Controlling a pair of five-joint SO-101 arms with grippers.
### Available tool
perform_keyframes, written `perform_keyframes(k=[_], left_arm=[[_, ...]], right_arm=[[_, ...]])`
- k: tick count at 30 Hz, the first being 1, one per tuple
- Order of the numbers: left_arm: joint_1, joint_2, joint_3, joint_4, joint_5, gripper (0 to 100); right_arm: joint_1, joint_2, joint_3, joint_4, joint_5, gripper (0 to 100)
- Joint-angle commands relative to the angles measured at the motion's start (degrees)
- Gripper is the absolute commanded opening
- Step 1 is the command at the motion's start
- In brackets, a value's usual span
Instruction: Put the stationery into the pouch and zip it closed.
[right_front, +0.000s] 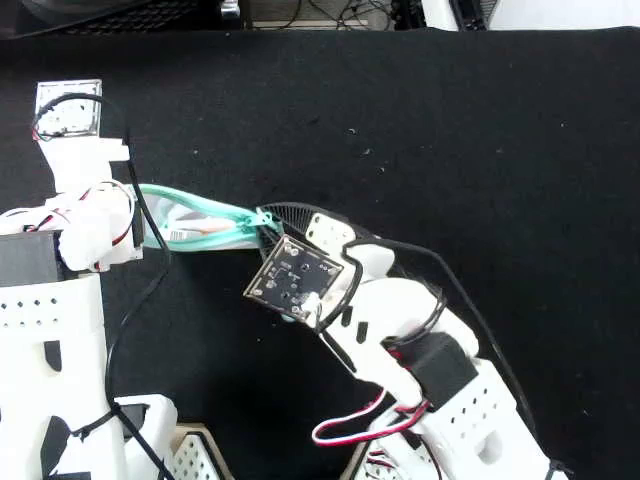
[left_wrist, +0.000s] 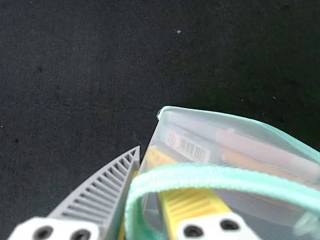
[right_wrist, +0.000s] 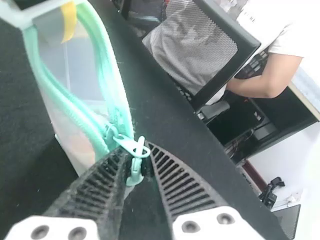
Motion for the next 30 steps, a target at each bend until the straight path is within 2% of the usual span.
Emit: perform_keyframes(k=[1,4,9,12,17,22,27,30], left_arm=[[-0.31,0.35,3.03,-1.58,-0.09,3],[-0.31,-2.11,3.03,-1.58,-0.09,3],[-0.4,-13.63,2.33,-1.14,-0.09,4],[-0.66,-21.8,3.65,-1.85,-0.09,9],[-5.14,-35.6,10.95,-9.14,-0.09,18],[-6.11,-49.93,20.35,-17.05,0.0,18],[-6.46,-61.54,27.12,-23.03,5.36,19],[-6.46,-64.79,28.7,-23.65,6.51,26]], right_arm=[[0.35,0.75,-4.79,-2.29,0.0,1.3],[0.35,0.84,-9.01,0.62,0.0,1.3],[0.18,0.92,-16.48,5.36,0.0,1.3],[0.18,0.92,-18.15,5.71,0.0,1.3],[0.26,1.01,-18.07,5.54,0.0,1.3],[0.26,1.01,-18.42,5.19,0.0,1.3],[0.18,1.27,-18.42,3.96,0.0,1.3],[0.18,3.91,-18.51,0.79,0.0,1.3]])
